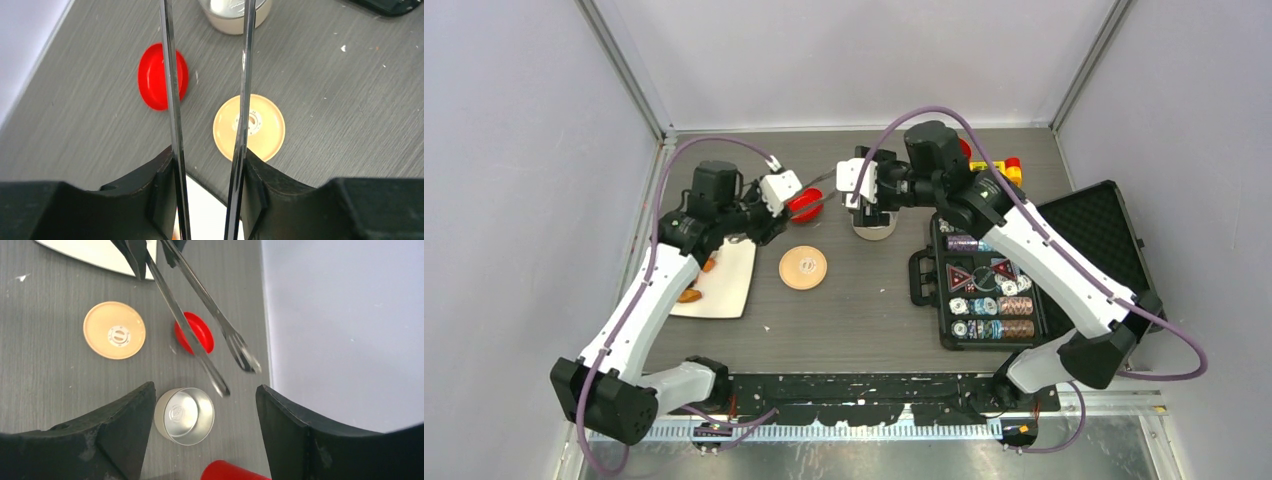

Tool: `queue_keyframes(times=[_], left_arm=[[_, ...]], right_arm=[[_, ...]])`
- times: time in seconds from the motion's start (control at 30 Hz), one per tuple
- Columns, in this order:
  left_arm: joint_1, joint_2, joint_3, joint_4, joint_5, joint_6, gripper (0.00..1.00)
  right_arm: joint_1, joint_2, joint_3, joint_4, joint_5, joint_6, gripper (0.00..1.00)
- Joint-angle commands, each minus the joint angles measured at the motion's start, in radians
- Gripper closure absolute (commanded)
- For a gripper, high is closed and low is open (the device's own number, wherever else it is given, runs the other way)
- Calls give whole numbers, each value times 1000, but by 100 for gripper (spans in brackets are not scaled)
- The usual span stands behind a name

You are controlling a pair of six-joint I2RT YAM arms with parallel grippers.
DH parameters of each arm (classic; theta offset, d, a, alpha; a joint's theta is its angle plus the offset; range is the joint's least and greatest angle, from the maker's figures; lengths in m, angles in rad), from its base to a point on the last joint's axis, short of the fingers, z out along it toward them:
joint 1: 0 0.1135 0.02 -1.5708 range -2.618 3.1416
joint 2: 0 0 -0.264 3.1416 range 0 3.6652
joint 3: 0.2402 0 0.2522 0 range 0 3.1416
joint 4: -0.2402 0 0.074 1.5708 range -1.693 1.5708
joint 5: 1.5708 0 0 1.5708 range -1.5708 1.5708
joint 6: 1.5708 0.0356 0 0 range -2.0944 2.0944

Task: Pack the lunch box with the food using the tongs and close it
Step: Pick up the clamp at the center of the board, then pick up the fake food from the plate.

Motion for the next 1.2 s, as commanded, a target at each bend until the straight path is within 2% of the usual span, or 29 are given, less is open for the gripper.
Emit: queue_keyframes(times=[0.0, 0.3, 0.6, 0.87, 1.0, 1.17], left_arm=[[94, -30, 5, 12, 33, -125, 56], [312, -131, -44, -155, 42, -167, 54], [597, -240, -94, -412, 32, -14, 51], [763, -85, 27, -650, -8, 97, 51], [788, -5, 106, -737, -53, 145, 51], [800, 53, 140, -758, -147, 160, 51]], right_arm=[[-4, -55, -25, 145, 46, 92, 22], [-121, -32, -28, 158, 68, 398, 21], [-178, -73, -146, 158, 60, 509, 21], [-214, -57, -185, 84, 24, 620, 20], [-227, -67, -203, 61, 7, 641, 21], [-232, -83, -227, 61, 10, 647, 21]])
